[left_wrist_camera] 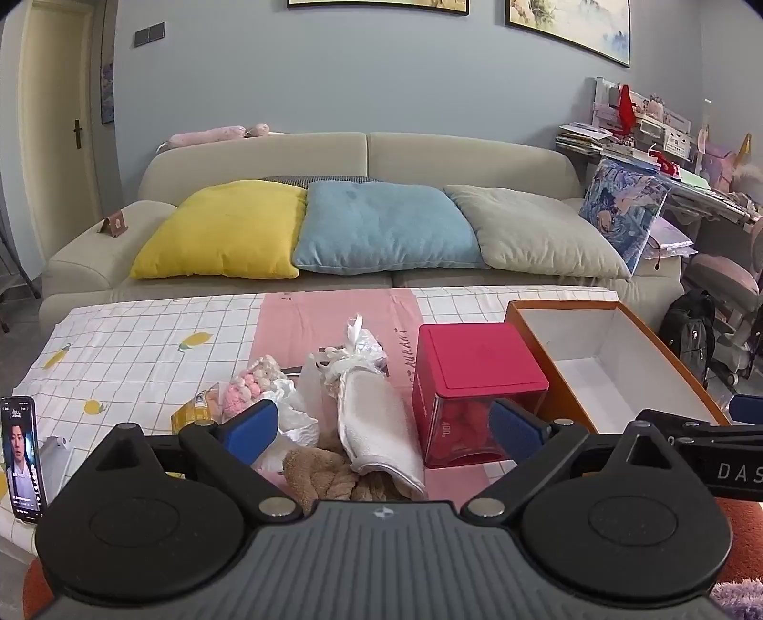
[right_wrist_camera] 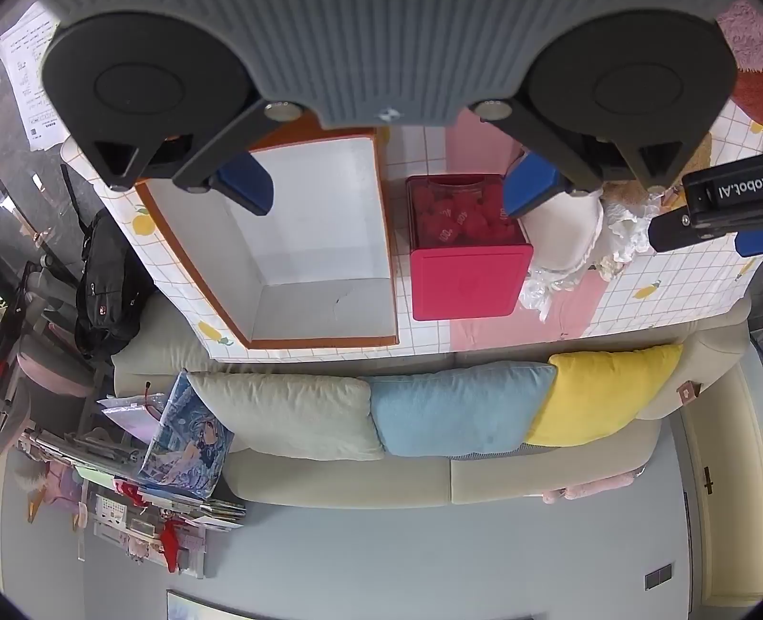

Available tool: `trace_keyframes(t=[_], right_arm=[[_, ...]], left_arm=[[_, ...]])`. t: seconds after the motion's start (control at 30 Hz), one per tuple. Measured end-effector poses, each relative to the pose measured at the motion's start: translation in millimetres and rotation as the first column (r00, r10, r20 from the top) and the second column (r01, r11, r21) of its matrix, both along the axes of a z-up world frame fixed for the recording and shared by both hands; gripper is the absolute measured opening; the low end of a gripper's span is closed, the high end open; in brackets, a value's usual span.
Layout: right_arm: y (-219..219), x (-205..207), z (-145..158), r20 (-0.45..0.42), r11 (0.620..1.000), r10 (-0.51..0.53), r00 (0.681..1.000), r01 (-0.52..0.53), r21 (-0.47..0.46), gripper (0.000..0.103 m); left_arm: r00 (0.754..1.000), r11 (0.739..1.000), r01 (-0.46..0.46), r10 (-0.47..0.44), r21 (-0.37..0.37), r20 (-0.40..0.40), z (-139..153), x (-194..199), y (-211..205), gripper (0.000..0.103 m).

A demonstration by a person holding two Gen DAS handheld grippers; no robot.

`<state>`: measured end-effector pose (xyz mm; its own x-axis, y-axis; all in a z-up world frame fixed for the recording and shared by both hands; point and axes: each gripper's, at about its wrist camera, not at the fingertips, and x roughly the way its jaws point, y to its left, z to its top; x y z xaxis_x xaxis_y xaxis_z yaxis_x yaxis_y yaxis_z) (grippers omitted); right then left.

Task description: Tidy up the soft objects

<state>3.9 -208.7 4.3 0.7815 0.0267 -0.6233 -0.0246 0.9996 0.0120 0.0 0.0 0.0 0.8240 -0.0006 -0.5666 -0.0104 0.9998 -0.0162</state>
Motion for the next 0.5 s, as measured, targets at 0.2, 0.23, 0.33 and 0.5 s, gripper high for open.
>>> trace_keyframes(t=[0.2,0.23,0.33,0.5], right_arm=[[-0.1,0.0,0.1,0.0,1.0,-0.001,1.0,0.001,-0.001,0.1],[0.1,0.0,-0.1,0.001,1.0,-0.001,1.0,0.001,0.0,0.1],[-0.1,-0.1,0.1,0.001,1.0,-0.001,1.0,0.001,0.0,0.1],[-0.1,0.1,-0.2,0.0,1.0,-0.001,1.0,0.001,0.0,0.1]], left_arm=[[1.0,1.0,0.012,-0.012,-0.005,0.011,3.1,-0.8,-2.4,0.103],[1.0,1.0,0.014,-0.014,-0.008,0.012,4.2,-0.2,-2.1,0.103],[0.999,1.0,0.028,-0.027,-0.003,0.02,0.8,-2.0,-4.2,0.103],[0.999,0.999,0.036,-0.036,-0.028,0.026,6.4,-0.9,-0.2,0.103]])
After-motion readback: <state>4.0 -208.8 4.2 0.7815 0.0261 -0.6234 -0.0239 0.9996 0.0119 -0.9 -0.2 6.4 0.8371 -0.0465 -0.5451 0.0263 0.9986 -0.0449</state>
